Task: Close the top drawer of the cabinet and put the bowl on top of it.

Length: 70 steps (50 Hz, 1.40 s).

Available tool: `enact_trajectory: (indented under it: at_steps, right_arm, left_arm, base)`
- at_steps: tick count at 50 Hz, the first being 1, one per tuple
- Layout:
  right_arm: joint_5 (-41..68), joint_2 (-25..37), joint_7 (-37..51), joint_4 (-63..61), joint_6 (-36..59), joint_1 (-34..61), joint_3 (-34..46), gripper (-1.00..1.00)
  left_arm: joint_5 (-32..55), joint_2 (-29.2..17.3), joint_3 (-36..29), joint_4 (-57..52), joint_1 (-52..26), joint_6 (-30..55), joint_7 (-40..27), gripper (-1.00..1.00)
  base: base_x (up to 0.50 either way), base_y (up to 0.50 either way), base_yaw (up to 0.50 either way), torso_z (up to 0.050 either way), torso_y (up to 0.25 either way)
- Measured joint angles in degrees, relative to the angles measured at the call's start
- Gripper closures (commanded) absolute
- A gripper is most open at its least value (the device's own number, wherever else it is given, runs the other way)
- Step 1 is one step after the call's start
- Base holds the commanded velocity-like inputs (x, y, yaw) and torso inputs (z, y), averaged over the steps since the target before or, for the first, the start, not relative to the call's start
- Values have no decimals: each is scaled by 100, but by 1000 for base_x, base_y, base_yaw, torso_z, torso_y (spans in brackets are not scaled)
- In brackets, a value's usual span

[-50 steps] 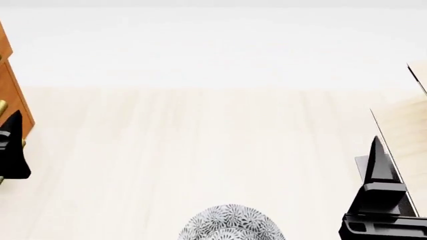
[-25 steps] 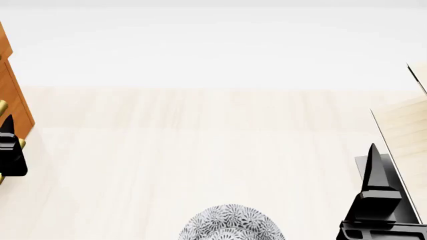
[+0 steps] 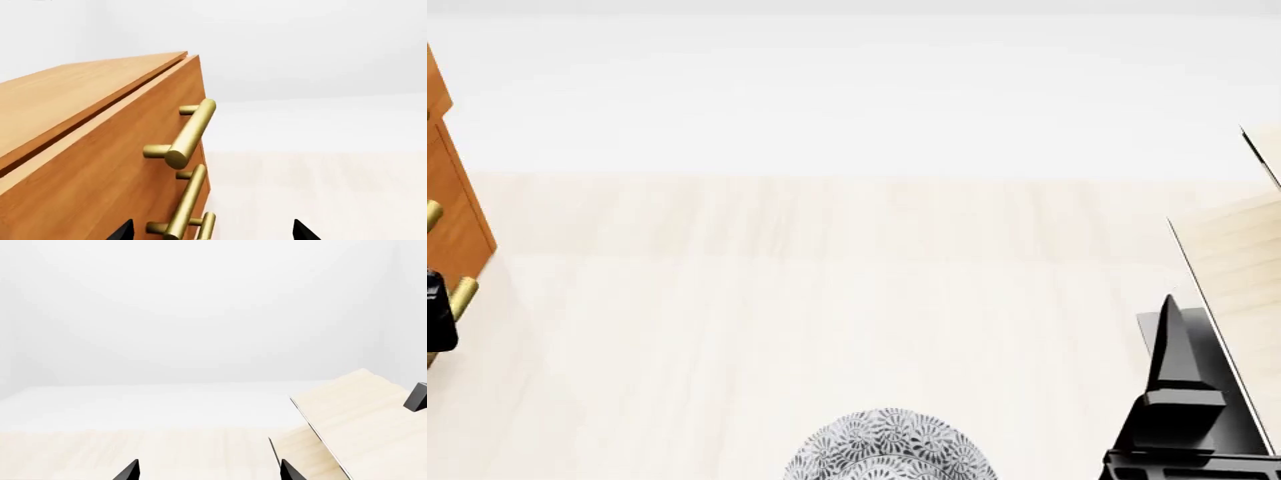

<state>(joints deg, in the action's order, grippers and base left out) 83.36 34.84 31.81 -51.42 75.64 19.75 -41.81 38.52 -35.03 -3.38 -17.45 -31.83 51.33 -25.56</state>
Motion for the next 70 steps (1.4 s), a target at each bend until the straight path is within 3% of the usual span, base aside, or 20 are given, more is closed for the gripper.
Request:
enact_trajectory:
  at_steps: [70]
  right_arm:
    - [-834, 30, -488, -66, -494, -474, 345, -100]
  left_arm:
    - [-415, 43, 217, 1242, -249, -542, -404, -100]
  base:
    - [0, 0, 0, 0, 0]
